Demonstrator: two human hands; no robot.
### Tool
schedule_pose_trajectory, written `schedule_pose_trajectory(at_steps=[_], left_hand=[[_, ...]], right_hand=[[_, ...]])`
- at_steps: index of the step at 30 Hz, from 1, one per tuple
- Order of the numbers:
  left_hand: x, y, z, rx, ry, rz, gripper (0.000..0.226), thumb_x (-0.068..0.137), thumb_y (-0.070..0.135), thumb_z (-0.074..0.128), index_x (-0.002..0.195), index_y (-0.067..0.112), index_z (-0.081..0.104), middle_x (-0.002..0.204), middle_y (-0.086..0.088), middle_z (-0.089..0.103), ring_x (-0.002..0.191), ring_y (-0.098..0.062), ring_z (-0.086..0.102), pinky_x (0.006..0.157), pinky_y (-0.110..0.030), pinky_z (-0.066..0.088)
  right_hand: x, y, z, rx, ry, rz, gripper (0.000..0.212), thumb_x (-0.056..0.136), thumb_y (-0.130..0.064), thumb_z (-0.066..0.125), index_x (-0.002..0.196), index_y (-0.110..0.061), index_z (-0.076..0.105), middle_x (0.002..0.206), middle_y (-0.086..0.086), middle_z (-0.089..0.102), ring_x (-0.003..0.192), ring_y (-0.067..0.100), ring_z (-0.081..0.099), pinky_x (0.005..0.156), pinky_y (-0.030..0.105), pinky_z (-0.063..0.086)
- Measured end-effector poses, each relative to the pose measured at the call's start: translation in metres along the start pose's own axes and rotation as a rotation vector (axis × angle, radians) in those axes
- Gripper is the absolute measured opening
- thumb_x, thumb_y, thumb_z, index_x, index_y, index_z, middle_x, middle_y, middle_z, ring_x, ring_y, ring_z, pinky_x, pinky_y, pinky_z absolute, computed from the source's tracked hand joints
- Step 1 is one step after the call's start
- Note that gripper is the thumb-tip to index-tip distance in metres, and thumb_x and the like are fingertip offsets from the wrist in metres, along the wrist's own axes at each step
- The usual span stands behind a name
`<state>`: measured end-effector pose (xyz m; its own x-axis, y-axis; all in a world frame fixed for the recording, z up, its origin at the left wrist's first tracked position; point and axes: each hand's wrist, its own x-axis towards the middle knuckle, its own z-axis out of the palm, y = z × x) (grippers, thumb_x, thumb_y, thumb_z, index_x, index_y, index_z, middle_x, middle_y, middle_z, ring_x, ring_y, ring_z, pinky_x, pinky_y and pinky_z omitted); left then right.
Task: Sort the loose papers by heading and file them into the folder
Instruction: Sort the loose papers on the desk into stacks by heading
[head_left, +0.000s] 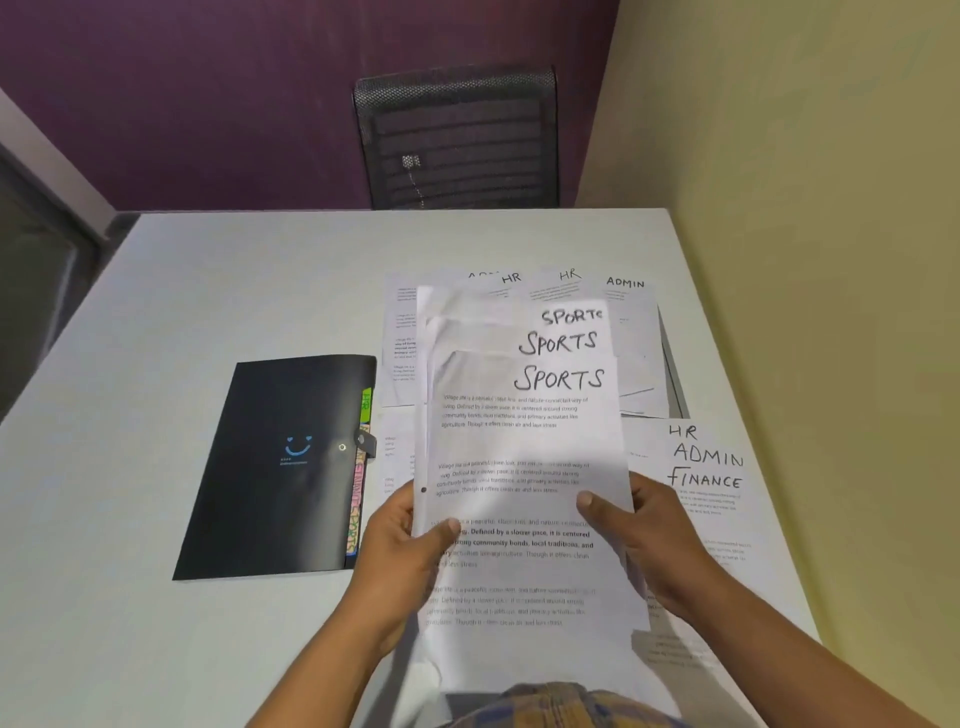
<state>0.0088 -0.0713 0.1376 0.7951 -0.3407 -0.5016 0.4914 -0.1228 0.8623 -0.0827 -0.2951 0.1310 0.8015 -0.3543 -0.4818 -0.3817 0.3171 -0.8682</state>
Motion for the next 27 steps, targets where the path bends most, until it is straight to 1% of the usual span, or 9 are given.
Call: schedule_pose_trajectory(at_steps=[3,6,11,15,19,21,22,23,27], left_hand=[[0.009,0.007,0.003,0.04,0.058,0.127,0.033,0.088,-0.013,0.058,0.11,0.011,0.065,0.096,-0.002,0.078,0.091,-0.021,0.074,0.078,-0.03,0.061],[0.019,0.011,0.004,0.148,0.078,0.262,0.032,0.091,-0.002,0.062,0.108,0.024,0.064,0.099,0.01,0.076,0.095,-0.01,0.072,0.08,-0.023,0.057],[0.027,0.009,0.007,0.309,0.083,0.427,0.033,0.085,0.018,0.06,0.118,0.016,0.066,0.11,0.006,0.072,0.103,-0.009,0.066,0.09,-0.026,0.051],[0.032,-0.002,0.007,0.322,0.138,0.406,0.033,0.083,0.02,0.077,0.102,-0.004,0.065,0.056,0.012,0.059,0.047,-0.011,0.048,0.053,-0.021,0.042],[0.028,0.0,0.013,0.262,0.076,0.377,0.034,0.085,0.011,0.073,0.116,0.022,0.068,0.091,0.004,0.077,0.088,-0.012,0.073,0.074,-0.024,0.059],[0.027,0.001,0.014,0.278,0.046,0.401,0.029,0.087,0.011,0.071,0.11,0.03,0.069,0.083,0.006,0.075,0.092,-0.012,0.065,0.077,-0.03,0.054],[0.027,0.001,0.014,0.282,0.042,0.416,0.029,0.088,0.011,0.069,0.105,0.034,0.07,0.079,0.013,0.075,0.094,-0.009,0.064,0.064,-0.017,0.055],[0.027,0.002,0.013,0.299,0.048,0.435,0.03,0.089,0.01,0.068,0.101,0.037,0.069,0.082,0.02,0.075,0.095,-0.005,0.067,0.071,-0.004,0.043],[0.021,0.009,0.013,0.38,0.065,0.523,0.033,0.088,0.009,0.068,0.094,0.042,0.066,0.087,0.038,0.067,0.09,0.015,0.062,0.078,-0.001,0.043]], right_hand=[[0.002,-0.012,0.003,-0.076,0.09,-0.126,0.013,0.086,-0.008,0.071,0.099,-0.01,0.075,0.09,0.003,0.079,0.084,0.02,0.076,0.062,0.023,0.057],[0.005,-0.015,0.005,-0.132,0.141,-0.196,0.015,0.083,-0.014,0.076,0.097,-0.017,0.075,0.09,-0.003,0.079,0.086,0.014,0.075,0.071,0.029,0.059],[0.005,-0.014,0.009,-0.131,0.176,-0.276,0.021,0.079,-0.009,0.079,0.089,-0.027,0.073,0.085,-0.009,0.078,0.086,0.01,0.074,0.078,0.029,0.058],[0.006,-0.009,0.011,-0.218,0.15,-0.313,0.033,0.079,-0.008,0.079,0.065,-0.037,0.072,0.066,-0.016,0.072,0.063,0.003,0.069,0.069,0.032,0.055],[0.005,-0.004,0.011,-0.163,0.132,-0.331,0.037,0.077,-0.011,0.082,0.089,-0.044,0.07,0.089,-0.023,0.075,0.089,-0.002,0.071,0.083,0.027,0.055],[0.006,0.0,0.01,-0.174,0.124,-0.343,0.046,0.077,-0.008,0.081,0.092,-0.051,0.071,0.096,-0.022,0.075,0.096,0.001,0.071,0.086,0.028,0.054],[0.006,0.0,0.01,-0.18,0.137,-0.342,0.047,0.077,-0.008,0.081,0.092,-0.051,0.071,0.097,-0.021,0.076,0.097,0.003,0.071,0.087,0.029,0.054],[0.004,-0.003,0.011,-0.188,0.147,-0.343,0.043,0.077,-0.008,0.082,0.093,-0.047,0.071,0.097,-0.02,0.076,0.096,0.003,0.071,0.086,0.029,0.054],[-0.001,-0.007,0.005,-0.18,0.17,-0.356,0.032,0.076,-0.014,0.082,0.099,-0.029,0.067,0.087,-0.018,0.076,0.087,-0.004,0.07,0.075,0.016,0.056]])
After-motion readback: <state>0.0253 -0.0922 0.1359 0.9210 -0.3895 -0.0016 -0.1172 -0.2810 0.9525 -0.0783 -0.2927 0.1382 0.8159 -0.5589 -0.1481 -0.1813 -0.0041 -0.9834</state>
